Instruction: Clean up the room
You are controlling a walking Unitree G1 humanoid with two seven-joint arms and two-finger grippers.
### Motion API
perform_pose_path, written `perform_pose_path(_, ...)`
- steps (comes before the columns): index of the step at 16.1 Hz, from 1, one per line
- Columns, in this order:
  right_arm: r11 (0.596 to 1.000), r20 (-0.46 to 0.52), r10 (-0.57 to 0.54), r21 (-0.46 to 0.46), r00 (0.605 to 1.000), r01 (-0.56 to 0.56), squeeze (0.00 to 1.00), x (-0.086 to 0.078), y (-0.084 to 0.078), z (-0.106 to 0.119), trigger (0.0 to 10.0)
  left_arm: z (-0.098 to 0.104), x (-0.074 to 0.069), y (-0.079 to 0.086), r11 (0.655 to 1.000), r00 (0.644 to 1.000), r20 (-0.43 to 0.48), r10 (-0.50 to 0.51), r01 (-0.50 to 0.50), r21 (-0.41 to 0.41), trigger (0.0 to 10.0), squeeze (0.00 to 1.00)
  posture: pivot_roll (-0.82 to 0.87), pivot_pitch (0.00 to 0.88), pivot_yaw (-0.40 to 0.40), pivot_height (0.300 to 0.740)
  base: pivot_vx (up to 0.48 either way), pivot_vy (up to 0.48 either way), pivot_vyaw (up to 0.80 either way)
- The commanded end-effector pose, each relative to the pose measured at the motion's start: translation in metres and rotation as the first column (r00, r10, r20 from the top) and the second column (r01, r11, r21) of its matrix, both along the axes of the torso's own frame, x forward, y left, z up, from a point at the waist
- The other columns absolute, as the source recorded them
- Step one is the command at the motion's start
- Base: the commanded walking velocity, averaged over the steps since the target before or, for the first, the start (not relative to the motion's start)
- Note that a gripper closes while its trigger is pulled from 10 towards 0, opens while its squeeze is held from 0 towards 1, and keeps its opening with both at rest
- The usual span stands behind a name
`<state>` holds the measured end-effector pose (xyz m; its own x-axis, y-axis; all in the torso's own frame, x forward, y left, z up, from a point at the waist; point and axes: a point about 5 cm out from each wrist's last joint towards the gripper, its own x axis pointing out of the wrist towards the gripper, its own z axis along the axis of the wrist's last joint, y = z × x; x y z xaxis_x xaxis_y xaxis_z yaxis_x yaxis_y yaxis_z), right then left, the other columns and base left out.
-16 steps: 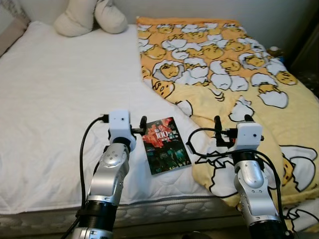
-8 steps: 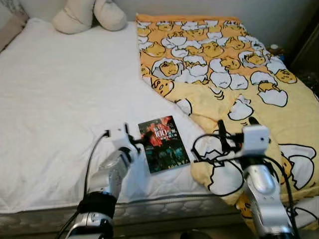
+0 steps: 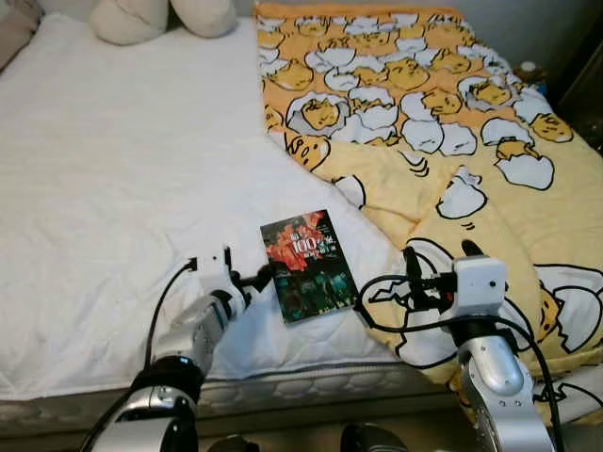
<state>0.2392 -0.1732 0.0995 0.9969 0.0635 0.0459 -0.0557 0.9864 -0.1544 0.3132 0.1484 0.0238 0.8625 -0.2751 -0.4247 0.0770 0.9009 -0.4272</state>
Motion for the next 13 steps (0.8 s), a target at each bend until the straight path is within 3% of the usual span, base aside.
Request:
perform_pose_path(1, 0.999, -0.020, 0.025, 0.023, 0.999, -0.024, 0.00, -0.004, 0.001, -0.001, 10.0, -0.002, 0.000, -0.004, 1.000, 1.000, -0.006, -0.005, 0.005, -0.031, 10.0, 0.00, -0.14, 0.136, 0.004, 0.727, 0.000, 0.000, 0.00)
perform_pose_path(3, 0.989, -0.065, 0.122, 0.088, 0.990, -0.116, 0.00, -0.006, 0.013, -0.003, 10.0, -0.006, -0.001, -0.007, 0.998, 1.000, -0.027, 0.001, -0.003, -0.059, 10.0, 0.00, -0.15, 0.145, 0.003, 0.727, 0.000, 0.000, 0.00)
perform_pose_path(5, 0.991, -0.110, 0.118, 0.078, 0.987, -0.110, 0.00, -0.011, 0.009, -0.012, 10.0, -0.007, -0.001, -0.008, 0.995, 0.999, -0.039, 0.024, -0.028, -0.100, 10.0, 0.00, -0.15, 0.166, 0.004, 0.727, 0.000, 0.000, 0.00)
perform_pose_path(13, 0.976, -0.194, 0.208, 0.101, 0.959, -0.191, 0.00, -0.037, 0.020, -0.025, 10.0, -0.008, 0.001, -0.022, 0.973, 0.997, -0.065, 0.031, -0.045, -0.225, 10.0, 0.00, -0.16, 0.215, 0.020, 0.727, 0.000, 0.000, 0.00)
